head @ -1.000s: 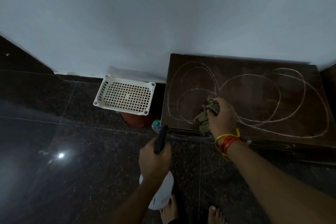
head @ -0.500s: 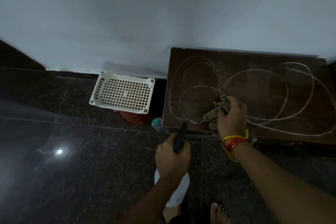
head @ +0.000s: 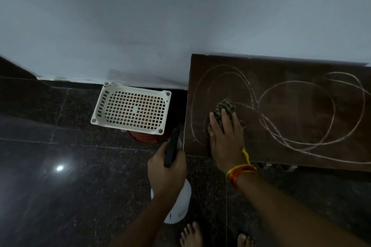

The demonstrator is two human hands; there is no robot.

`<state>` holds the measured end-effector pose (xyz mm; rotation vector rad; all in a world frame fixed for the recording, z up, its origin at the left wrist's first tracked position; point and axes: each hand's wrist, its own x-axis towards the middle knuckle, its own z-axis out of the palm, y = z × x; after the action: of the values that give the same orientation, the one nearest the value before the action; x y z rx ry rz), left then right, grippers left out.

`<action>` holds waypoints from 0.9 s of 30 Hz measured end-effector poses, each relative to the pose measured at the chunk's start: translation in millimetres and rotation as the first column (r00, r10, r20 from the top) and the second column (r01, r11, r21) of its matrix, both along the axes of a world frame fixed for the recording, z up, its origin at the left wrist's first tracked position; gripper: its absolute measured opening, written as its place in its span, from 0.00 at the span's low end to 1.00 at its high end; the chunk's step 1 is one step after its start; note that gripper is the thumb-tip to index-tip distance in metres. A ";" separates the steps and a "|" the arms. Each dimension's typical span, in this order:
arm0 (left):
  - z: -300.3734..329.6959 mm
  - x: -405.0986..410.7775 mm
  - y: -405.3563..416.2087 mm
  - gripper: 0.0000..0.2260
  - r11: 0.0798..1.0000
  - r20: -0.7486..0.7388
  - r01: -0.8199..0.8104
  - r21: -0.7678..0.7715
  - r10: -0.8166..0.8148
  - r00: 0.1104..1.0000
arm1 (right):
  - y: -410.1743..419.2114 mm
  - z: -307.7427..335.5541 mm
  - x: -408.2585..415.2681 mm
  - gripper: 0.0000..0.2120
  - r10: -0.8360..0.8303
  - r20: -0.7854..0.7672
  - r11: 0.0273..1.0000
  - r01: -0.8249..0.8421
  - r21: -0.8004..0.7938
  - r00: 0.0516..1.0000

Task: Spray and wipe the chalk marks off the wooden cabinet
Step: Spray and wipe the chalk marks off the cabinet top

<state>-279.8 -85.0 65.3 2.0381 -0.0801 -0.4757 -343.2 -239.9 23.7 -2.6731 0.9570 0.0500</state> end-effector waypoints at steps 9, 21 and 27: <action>-7.6 28.2 -9.7 0.14 1.000 0.014 0.017 -0.018 -0.016 1.000 | -20.8 -6.4 50.9 0.27 -0.028 0.084 0.999 0.031 -0.043 0.996; -3.2 41.5 -15.7 0.12 1.000 0.006 0.030 -0.009 -0.030 1.000 | 3.6 -12.4 55.3 0.23 0.094 0.061 0.990 -0.087 -0.109 0.994; -4.5 49.6 -18.7 0.13 1.000 0.046 0.031 -0.003 -0.031 0.998 | 4.1 -16.0 68.7 0.24 0.048 0.072 0.993 -0.040 -0.115 0.996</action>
<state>-230.2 -103.6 60.8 2.0469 -0.1403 -0.4478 -274.5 -235.9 7.6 -2.7776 0.9033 -0.0971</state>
